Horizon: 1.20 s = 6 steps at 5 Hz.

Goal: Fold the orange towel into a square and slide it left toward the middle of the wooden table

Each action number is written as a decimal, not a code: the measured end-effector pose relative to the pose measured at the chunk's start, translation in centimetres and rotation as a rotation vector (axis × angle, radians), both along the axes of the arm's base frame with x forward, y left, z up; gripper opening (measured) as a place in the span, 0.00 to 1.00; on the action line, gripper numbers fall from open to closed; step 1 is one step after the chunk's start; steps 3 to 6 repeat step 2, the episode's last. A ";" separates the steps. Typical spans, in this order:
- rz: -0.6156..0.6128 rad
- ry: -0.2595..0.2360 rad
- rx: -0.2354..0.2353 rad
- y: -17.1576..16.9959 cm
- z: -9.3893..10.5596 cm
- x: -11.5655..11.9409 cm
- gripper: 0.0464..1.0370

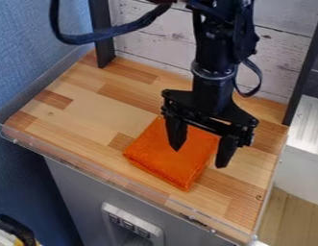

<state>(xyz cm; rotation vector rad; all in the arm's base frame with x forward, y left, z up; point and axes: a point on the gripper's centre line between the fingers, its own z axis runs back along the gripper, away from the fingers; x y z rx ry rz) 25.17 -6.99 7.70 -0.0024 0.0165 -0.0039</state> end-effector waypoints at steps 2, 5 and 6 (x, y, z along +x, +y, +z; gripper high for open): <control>0.003 -0.006 -0.005 -0.7 1.1 -0.1 0.96; 0.003 -0.006 -0.005 -0.7 1.1 -0.1 0.96; 0.003 -0.006 -0.005 -0.7 1.1 -0.1 0.96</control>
